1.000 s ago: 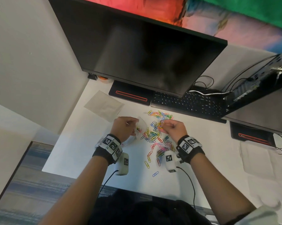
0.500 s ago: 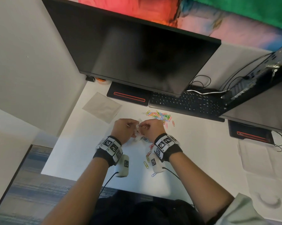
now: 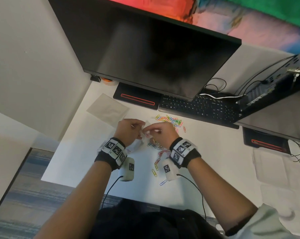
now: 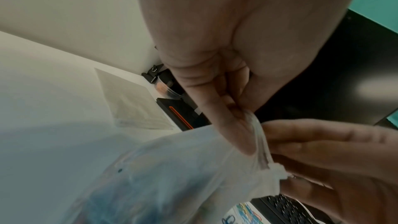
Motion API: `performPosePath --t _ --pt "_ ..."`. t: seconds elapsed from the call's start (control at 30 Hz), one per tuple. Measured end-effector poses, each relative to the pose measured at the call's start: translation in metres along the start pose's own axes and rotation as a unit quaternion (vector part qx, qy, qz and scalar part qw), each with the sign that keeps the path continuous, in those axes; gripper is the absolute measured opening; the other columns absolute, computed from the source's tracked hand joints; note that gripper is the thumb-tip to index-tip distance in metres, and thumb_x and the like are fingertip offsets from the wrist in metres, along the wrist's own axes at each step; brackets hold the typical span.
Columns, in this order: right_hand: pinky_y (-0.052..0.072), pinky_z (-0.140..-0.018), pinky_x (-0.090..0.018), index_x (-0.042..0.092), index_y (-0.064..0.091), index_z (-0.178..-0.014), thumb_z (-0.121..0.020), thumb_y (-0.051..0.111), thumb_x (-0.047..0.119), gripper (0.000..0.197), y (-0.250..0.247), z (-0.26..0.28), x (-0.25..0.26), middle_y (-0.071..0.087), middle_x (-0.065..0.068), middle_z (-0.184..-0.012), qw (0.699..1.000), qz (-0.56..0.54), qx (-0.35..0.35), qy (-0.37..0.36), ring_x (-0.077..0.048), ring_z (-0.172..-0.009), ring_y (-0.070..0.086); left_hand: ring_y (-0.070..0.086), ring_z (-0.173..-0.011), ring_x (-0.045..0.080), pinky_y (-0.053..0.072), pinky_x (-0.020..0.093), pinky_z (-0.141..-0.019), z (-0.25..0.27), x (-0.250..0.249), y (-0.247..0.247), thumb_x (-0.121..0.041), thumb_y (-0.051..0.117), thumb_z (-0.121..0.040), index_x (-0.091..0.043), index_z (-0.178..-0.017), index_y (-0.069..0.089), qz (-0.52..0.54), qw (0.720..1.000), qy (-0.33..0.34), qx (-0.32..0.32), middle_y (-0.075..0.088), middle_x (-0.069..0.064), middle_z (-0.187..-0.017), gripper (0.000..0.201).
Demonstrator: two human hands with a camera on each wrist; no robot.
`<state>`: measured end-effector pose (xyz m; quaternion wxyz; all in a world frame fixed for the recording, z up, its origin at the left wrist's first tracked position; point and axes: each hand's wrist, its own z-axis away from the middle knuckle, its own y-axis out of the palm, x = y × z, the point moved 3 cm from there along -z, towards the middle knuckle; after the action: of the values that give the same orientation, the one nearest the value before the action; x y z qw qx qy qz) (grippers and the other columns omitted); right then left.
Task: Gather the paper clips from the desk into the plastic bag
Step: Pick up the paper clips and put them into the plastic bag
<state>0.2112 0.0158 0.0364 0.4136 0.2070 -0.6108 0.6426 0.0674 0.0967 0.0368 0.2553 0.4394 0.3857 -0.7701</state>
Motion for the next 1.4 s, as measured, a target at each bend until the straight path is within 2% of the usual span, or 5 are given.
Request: performPosePath --t 0.3,0.77,0.97,1.17,1.4 --pt "0.035 -0.106 -0.034 0.015 0.042 -0.141 -0.097 0.049 0.025 0.046 -0.051 -0.030 -0.118 0.040 -0.016 -0.146 0.963 0.133 -0.073 0.225 -0.034 -0.127 0.045 0.068 -0.061 0.018 0.063 0.032 -0.064 -0.006 -0.005 -0.026 -0.002 0.056 -0.094 -0.007 -0.099 0.075 0.038 0.998 0.012 -0.041 0.067 0.008 -0.068 0.020" --pt "0.051 -0.088 -0.033 0.016 0.056 -0.129 -0.082 0.064 0.000 0.051 0.001 -0.045 -0.097 0.059 -0.009 -0.119 0.925 0.379 0.038 -0.007 -0.026 -0.106 0.057 0.066 -0.061 0.017 0.063 0.038 -0.069 -0.009 0.000 -0.019 -0.008 0.059 -0.095 -0.008 -0.102 0.074 0.059 0.997 -0.010 -0.043 0.067 0.007 -0.074 0.017" --pt "0.060 -0.066 -0.026 0.009 0.077 -0.085 -0.086 0.064 0.003 0.015 -0.036 -0.037 -0.107 0.075 -0.007 -0.085 0.982 0.073 -0.072 0.159 -0.015 -0.067 0.071 0.068 -0.064 0.019 0.063 0.039 -0.069 -0.011 0.001 -0.011 -0.008 0.058 -0.095 -0.010 -0.101 0.074 0.048 0.998 -0.010 -0.035 0.069 0.011 -0.078 0.017" --pt "0.059 -0.077 -0.025 -0.004 0.070 -0.104 -0.082 0.067 -0.008 0.023 -0.052 -0.018 -0.084 0.072 -0.020 -0.099 0.890 -0.383 -0.074 0.236 -0.021 -0.081 0.074 0.068 -0.065 0.021 0.063 0.032 -0.065 -0.013 -0.003 -0.001 -0.007 0.056 -0.095 -0.011 -0.100 0.075 0.028 0.999 -0.004 -0.026 0.068 0.011 -0.075 0.020" --pt "0.058 -0.079 -0.025 0.001 0.069 -0.107 -0.083 0.066 -0.005 0.025 -0.033 -0.010 -0.019 0.073 -0.015 -0.101 0.896 -0.404 0.054 0.178 -0.025 -0.091 0.072 0.068 -0.062 0.015 0.062 0.028 -0.064 -0.014 -0.011 0.012 -0.008 0.056 -0.096 -0.009 -0.102 0.074 0.004 1.000 0.006 -0.012 0.069 0.006 -0.072 0.020"
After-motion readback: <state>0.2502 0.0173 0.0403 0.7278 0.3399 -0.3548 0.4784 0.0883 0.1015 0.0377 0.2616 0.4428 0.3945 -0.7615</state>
